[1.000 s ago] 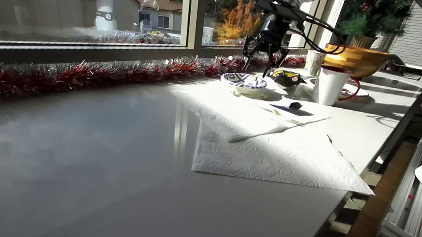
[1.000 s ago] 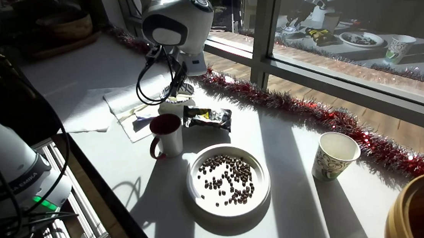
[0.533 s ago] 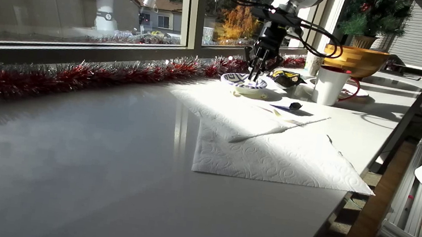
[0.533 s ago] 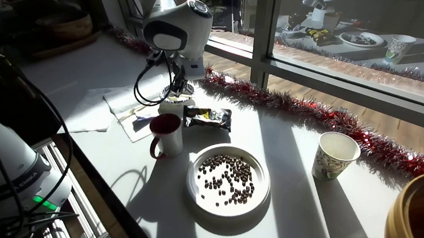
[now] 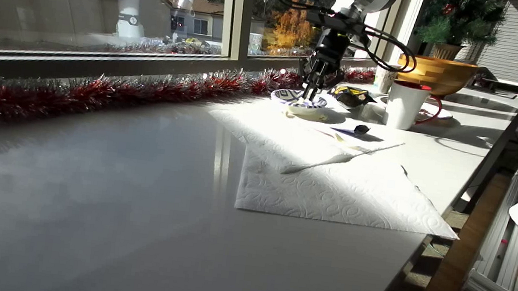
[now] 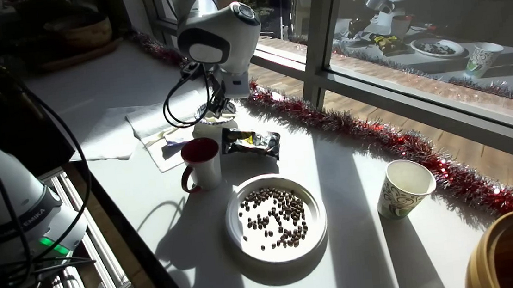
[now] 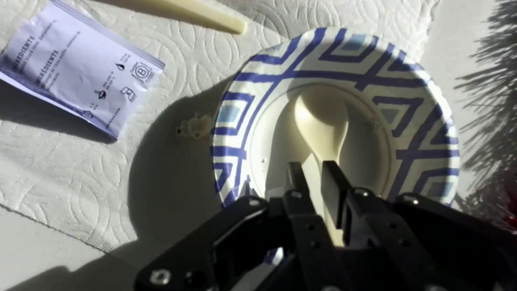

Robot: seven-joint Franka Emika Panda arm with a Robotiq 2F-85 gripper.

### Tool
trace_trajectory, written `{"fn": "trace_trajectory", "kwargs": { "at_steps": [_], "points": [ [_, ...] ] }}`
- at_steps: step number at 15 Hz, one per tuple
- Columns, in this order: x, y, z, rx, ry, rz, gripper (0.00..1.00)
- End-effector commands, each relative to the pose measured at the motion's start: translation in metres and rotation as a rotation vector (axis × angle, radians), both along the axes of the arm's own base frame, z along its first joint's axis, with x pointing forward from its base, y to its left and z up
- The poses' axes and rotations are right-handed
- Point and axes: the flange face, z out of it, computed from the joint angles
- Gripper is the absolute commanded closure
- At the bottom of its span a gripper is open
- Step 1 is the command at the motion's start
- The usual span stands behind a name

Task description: Pick up the spoon, get some of the objects from the bowl and put them in the cup

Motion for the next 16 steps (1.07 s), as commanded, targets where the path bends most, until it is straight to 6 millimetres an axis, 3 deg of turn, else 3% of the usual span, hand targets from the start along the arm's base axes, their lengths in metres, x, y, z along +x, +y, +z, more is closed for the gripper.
{"fn": "trace_trajectory", "kwargs": {
  "at_steps": [1,7,9,16],
  "points": [
    [0.007,-0.005,-0.007,0.023,0.006,-0.041,0.5],
    [0.009,-0.015,-0.002,0.061,-0.013,-0.069,0.32],
    [0.01,-0.017,0.002,0.059,-0.031,-0.049,0.37],
    [0.025,-0.012,0.016,0.014,-0.138,0.134,0.4]
  ]
}}
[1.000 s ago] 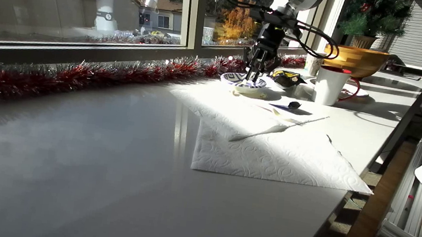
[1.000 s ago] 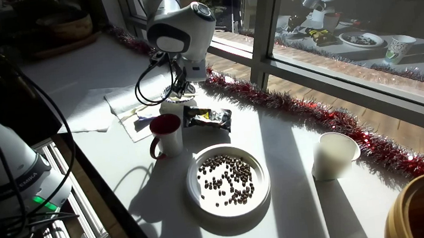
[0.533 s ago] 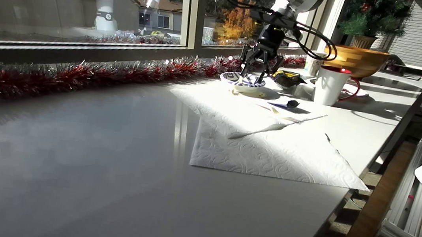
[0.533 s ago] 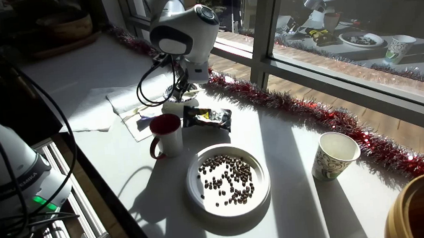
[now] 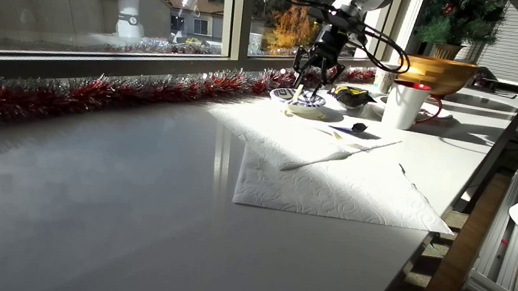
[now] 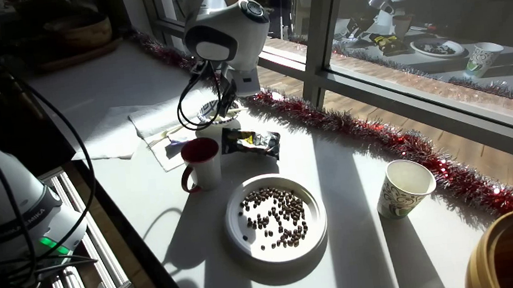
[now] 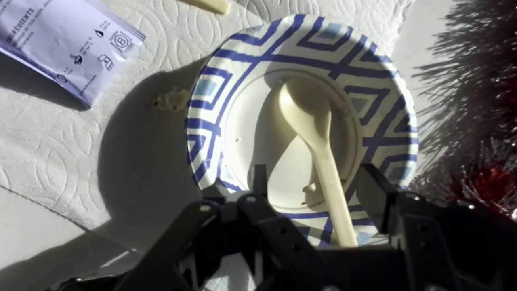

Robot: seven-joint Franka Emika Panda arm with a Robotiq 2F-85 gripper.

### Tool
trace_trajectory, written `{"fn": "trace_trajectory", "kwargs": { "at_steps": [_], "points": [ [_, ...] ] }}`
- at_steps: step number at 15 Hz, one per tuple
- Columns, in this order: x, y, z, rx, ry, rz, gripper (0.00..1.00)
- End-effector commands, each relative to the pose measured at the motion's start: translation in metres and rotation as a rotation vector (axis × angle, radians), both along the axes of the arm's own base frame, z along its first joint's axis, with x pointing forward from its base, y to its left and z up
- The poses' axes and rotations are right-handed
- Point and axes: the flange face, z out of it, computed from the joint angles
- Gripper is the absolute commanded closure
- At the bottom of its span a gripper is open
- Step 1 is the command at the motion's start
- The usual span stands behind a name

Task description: Pick up the spoon, get some of the objects from the bowl and put them in the cup

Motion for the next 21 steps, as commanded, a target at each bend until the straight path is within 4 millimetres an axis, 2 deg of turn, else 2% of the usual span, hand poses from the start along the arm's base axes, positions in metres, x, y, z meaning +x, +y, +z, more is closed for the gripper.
{"fn": "trace_trajectory", "kwargs": {
  "at_steps": [1,3,7,14,15,16,18,20,21],
  "points": [
    [0.014,0.005,0.007,-0.011,-0.058,0.092,0.43],
    [0.019,0.009,0.006,-0.011,-0.072,0.137,0.46],
    [0.025,0.016,0.001,-0.01,-0.082,0.194,0.68],
    [0.025,0.013,-0.02,-0.035,-0.031,0.237,0.64],
    [0.025,0.013,-0.022,-0.039,-0.029,0.24,0.69],
    [0.026,0.013,-0.024,-0.043,-0.029,0.242,0.85],
    [0.025,0.013,-0.021,-0.044,-0.029,0.237,0.97],
    [0.018,0.01,-0.01,-0.043,-0.027,0.23,1.0],
    [0.013,0.007,-0.003,-0.04,-0.018,0.225,0.97]
  ]
}}
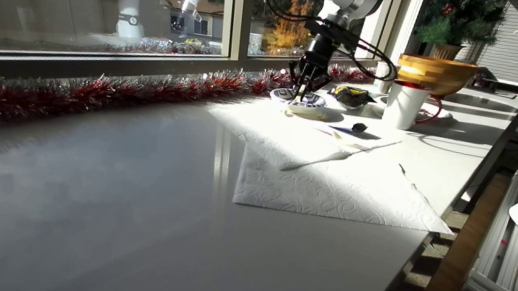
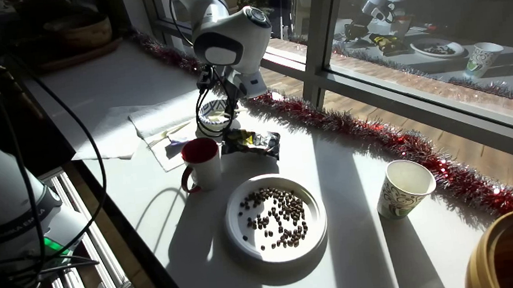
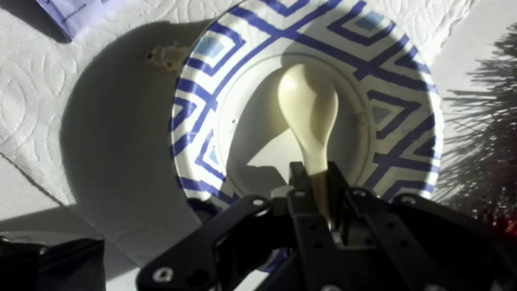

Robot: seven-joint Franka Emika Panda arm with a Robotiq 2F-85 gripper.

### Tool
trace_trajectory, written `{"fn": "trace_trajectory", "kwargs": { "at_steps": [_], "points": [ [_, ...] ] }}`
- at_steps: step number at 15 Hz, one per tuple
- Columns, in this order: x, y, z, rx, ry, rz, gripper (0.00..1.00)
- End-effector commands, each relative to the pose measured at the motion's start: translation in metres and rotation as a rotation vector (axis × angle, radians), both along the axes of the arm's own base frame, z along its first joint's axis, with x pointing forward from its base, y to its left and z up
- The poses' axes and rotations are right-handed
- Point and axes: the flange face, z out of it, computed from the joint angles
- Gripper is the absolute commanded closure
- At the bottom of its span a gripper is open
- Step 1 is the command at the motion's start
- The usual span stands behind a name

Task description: Pick up the spoon, get some of the objects from the bowl and put them in the cup

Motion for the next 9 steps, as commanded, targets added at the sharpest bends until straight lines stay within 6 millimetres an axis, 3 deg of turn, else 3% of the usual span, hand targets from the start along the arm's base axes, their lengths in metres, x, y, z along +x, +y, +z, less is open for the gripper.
{"fn": "trace_trajectory", "kwargs": {
  "at_steps": [1,3,5,7,9],
  "points": [
    [-0.014,-0.011,0.029,0.005,0.042,-0.007,0.97],
    [-0.027,-0.025,0.045,0.029,0.101,-0.037,0.97],
    [-0.043,-0.051,0.061,0.068,0.164,-0.111,0.97],
    [-0.062,-0.085,0.071,0.11,0.213,-0.207,0.97],
    [-0.081,-0.131,0.069,0.124,0.227,-0.329,0.97]
  ]
}}
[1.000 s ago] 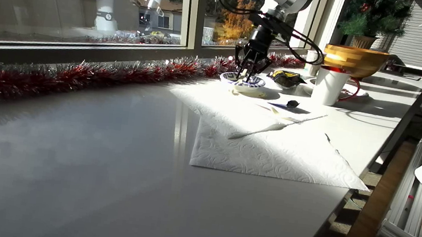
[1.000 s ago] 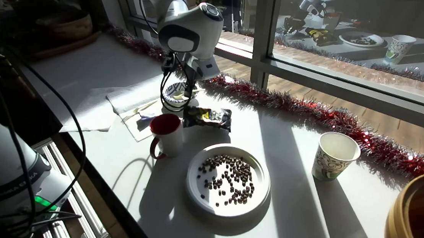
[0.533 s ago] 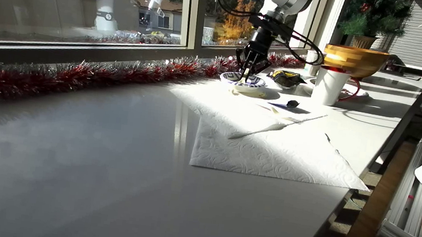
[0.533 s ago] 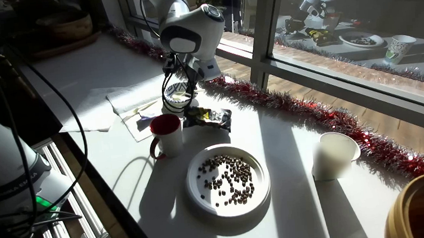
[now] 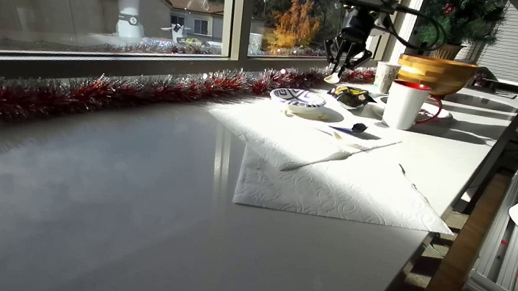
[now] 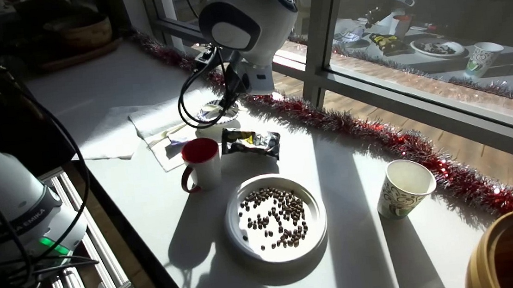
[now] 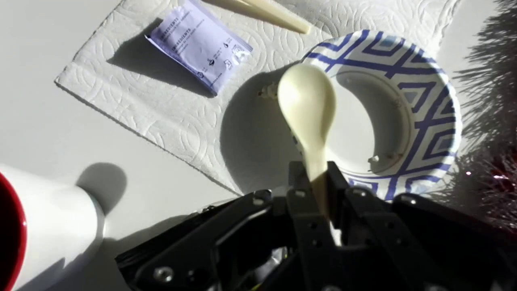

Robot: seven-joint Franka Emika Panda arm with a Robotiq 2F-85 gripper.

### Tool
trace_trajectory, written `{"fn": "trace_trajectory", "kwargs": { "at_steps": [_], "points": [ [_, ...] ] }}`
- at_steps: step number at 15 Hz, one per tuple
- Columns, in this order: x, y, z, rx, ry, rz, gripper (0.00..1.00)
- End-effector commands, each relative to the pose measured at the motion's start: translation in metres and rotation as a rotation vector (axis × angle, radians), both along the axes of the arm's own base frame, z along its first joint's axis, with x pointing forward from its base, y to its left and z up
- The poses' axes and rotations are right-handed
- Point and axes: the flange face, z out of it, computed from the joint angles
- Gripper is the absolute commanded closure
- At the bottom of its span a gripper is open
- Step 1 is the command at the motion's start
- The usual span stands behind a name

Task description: Pick up the spoon, get some of the objects from the bowl and put them in the cup

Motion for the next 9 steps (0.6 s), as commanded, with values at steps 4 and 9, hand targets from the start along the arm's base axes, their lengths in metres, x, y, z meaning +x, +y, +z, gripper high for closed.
{"fn": "trace_trajectory", "kwargs": {
  "at_steps": [4,9],
  "points": [
    [-0.081,-0.131,-0.011,-0.016,0.069,-0.369,0.97],
    [-0.114,-0.183,-0.018,-0.017,0.079,-0.488,0.86]
  ]
}}
